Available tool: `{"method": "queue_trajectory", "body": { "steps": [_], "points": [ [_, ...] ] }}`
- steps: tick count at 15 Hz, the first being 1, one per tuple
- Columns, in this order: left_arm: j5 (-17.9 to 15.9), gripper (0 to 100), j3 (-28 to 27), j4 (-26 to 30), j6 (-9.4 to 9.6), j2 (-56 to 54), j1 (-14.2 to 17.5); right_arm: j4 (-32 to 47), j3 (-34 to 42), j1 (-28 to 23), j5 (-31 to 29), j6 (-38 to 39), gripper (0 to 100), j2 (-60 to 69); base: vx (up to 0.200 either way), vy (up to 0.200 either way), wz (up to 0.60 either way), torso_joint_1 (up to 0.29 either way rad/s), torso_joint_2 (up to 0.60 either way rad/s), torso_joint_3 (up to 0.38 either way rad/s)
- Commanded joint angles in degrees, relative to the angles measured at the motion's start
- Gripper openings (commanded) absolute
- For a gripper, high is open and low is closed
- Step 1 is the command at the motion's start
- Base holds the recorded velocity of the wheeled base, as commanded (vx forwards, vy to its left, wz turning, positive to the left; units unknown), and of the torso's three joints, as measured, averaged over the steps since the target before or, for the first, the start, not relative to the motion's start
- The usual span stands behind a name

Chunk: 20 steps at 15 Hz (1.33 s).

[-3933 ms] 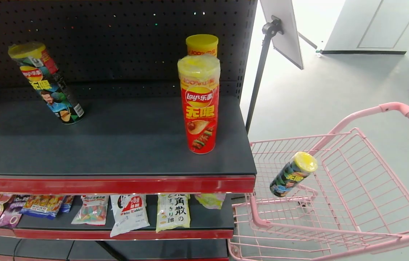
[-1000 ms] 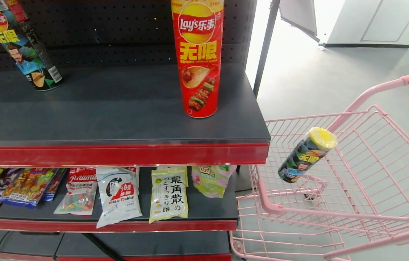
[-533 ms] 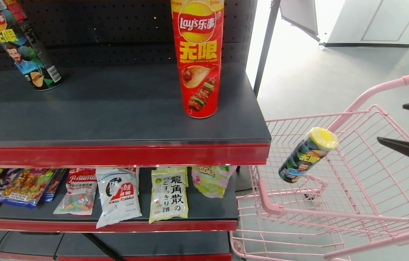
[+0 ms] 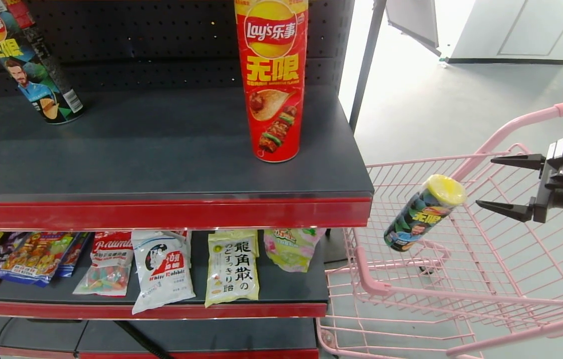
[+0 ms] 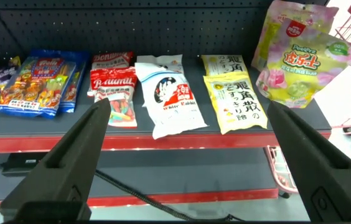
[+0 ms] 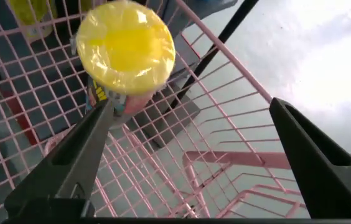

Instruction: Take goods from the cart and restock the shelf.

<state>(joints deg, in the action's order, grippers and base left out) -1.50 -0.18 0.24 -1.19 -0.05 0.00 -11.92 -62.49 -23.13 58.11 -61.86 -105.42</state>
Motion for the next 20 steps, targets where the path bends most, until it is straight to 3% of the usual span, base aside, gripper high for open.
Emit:
{"method": "queue_trajectory", "body": {
  "steps": [1,8,20],
  "points": [
    [0.01,100,0.01,0.02,-0.04,0.05,0.00,0.15,-0.09,-0.17,0.16,-1.87,100,-4.09,0.000,0.000,0.00,0.000,0.00,0.000],
    [0.01,100,0.01,0.02,-0.04,0.05,0.00,0.06,1.40,2.03,0.16,-2.22,100,-8.57,0.000,0.000,0.00,0.000,0.00,0.000],
    [0.01,100,0.01,0.02,-0.04,0.05,0.00,-0.47,-6.59,15.13,0.86,4.73,100,-17.10,0.000,0.000,0.00,0.000,0.00,0.000]
  ]
}}
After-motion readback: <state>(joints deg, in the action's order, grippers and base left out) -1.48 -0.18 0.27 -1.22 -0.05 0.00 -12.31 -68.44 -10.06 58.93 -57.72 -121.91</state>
